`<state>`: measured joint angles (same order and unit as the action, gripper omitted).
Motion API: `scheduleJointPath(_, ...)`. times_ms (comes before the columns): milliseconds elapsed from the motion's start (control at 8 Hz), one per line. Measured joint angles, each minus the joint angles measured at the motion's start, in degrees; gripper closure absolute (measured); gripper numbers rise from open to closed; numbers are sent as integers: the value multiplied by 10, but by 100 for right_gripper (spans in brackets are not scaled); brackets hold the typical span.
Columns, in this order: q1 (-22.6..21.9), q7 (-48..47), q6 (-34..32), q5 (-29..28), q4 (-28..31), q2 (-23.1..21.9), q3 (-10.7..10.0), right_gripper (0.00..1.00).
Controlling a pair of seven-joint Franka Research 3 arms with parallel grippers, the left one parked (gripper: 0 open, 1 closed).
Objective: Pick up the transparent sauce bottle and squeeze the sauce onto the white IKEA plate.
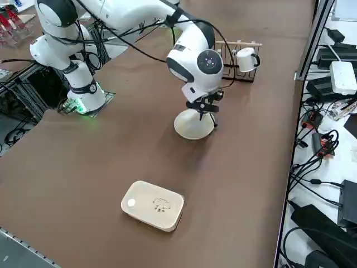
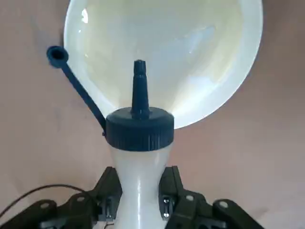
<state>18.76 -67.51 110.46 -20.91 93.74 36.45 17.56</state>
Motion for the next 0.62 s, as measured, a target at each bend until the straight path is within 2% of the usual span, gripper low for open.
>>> scheduleJointPath(625, 50, 61, -70, -11, 10, -18, 0, 56)
